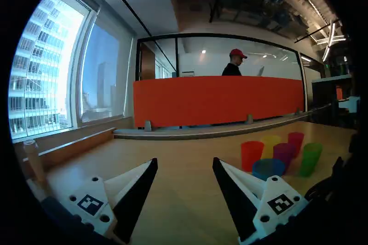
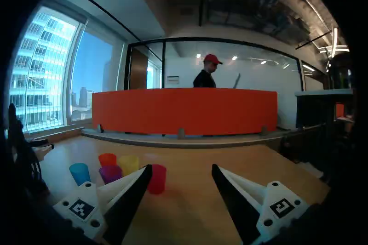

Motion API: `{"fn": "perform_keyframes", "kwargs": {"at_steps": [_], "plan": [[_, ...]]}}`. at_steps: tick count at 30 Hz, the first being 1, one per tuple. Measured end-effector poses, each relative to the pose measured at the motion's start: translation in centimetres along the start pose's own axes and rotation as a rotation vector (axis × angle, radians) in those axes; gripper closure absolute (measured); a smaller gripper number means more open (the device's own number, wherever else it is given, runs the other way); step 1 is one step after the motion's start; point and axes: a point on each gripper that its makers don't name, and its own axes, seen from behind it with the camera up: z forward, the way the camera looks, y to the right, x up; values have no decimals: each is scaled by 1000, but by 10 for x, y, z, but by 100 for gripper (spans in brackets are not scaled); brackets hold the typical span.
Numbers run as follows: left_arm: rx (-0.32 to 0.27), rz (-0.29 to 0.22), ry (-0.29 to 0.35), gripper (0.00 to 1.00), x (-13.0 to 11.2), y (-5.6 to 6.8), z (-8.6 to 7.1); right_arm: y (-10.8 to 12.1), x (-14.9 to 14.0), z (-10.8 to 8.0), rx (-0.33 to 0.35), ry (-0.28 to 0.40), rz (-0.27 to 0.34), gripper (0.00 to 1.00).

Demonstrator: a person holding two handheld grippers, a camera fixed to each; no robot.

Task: Pour water

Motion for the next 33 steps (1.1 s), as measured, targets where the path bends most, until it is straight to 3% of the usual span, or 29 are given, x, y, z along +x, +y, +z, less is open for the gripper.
{"fn": "perform_keyframes", "kwargs": {"at_steps": [11,33], "plan": [[-3,-39,-1,12,-2,-2,-2,-2,1,0,2,-1,-2,0],[-9,-38,-2,12,-3,-1,0,-4,0,-3,12,5,0,0]]}}
